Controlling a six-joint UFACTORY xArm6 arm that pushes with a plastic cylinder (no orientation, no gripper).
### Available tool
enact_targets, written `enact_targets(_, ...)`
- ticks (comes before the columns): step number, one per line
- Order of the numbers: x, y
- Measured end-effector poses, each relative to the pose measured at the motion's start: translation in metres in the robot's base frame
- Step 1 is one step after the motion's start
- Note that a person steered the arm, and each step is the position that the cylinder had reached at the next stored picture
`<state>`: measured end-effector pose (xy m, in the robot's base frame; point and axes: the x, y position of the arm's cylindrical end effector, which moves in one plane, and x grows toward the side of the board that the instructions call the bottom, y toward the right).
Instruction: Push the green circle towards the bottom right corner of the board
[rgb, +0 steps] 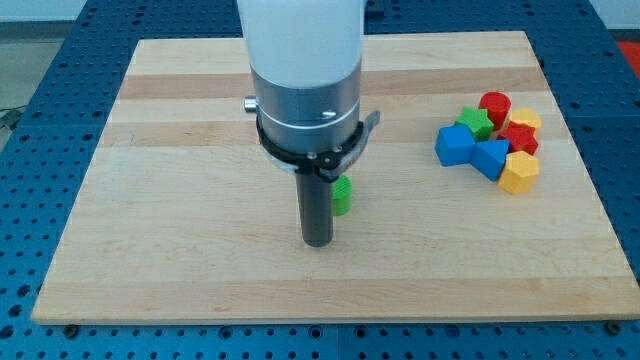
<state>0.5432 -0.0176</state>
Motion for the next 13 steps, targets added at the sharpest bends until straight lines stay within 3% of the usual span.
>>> enact_targets(2,-0.007,-0.019)
enact_targets(3,-0.077,-0.045)
enact_targets(4,-0.125,-0.016)
enact_targets(5,-0.125,0.031)
enact_targets(6,-0.125,0.031)
enact_targets(8,-0.068,0.006)
enact_targets(9,-0.067,0.006)
enact_targets(10,-0.039,0.006)
enact_targets(13,-0.018,0.011)
